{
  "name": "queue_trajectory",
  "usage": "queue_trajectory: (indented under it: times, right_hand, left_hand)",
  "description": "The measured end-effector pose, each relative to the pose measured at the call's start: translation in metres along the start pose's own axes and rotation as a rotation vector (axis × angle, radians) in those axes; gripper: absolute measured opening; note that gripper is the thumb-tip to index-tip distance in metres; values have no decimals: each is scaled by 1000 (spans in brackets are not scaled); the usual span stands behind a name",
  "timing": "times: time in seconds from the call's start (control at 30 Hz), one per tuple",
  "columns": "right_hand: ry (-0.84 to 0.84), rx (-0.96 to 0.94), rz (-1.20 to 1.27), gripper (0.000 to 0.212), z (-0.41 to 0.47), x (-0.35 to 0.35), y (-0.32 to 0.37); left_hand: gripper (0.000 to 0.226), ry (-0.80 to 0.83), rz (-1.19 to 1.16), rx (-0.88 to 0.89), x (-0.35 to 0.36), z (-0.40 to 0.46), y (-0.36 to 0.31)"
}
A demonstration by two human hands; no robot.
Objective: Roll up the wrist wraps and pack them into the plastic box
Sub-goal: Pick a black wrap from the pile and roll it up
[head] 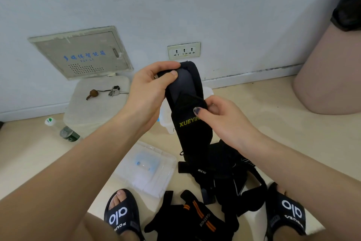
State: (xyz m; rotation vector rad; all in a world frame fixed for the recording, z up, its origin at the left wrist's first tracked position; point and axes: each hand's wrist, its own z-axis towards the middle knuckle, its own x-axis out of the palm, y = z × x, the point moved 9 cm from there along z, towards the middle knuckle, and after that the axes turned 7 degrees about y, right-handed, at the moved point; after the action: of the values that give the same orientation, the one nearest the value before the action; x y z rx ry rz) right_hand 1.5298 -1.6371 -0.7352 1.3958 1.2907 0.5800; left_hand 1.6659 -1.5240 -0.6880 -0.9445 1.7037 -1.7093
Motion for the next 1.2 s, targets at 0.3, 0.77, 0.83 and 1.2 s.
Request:
queue_trajectory:
  times: [0.3, 0.77, 0.83, 1.2]
  right_hand:
    - [30, -37, 2, 28, -2, -2, 11]
    - [70, -81, 267, 8, -3, 10, 13]
    - [89, -73, 302, 7, -4, 12, 14]
    - [154, 4, 110, 16, -6, 22, 9]
  left_hand:
    - [19, 20, -23, 5, 3, -1, -5]
    - [28, -16, 24, -17, 11, -13, 14]
    - [31, -38, 25, 14, 9, -13, 10]
    - [22, -148, -176, -205, -9, -6, 22]
